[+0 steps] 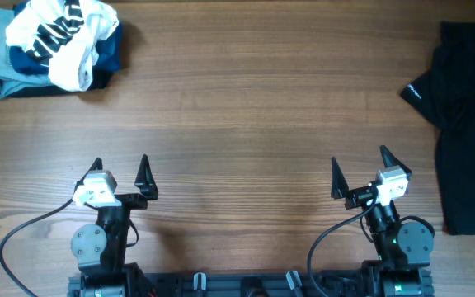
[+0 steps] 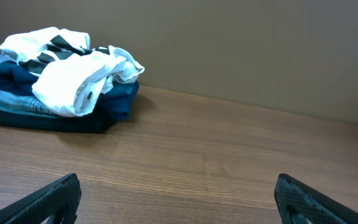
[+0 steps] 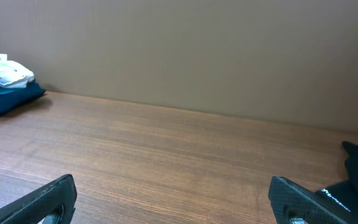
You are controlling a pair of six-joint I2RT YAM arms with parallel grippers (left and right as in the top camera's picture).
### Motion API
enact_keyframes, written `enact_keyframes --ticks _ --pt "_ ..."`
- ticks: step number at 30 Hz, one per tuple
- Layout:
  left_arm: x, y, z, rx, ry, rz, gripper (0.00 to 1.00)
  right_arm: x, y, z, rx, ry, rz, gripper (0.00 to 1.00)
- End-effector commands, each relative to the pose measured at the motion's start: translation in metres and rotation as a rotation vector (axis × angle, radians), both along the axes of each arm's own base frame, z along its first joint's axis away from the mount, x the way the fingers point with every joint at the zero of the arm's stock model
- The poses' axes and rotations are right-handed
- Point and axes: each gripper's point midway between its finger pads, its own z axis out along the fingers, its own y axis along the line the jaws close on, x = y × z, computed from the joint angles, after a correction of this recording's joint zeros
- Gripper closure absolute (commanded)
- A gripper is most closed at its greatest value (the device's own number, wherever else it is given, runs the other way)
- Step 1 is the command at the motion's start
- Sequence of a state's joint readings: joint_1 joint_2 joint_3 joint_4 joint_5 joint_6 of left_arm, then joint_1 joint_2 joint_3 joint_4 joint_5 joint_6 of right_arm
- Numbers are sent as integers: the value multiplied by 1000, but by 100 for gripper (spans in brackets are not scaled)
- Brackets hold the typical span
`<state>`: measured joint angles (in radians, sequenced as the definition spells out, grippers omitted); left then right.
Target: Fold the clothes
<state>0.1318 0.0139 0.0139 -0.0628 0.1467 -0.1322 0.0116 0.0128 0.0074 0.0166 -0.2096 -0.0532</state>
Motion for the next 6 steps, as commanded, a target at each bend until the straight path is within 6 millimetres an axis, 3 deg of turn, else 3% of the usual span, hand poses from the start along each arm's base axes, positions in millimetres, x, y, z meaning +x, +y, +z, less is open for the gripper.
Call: enact_keyframes --ticks 1,6 --pt "0 0 -2 21 -2 3 0 -1 4 2 10 -8 24 0" --pt "0 0 -2 21 -2 3 0 -1 4 2 10 -8 24 0"
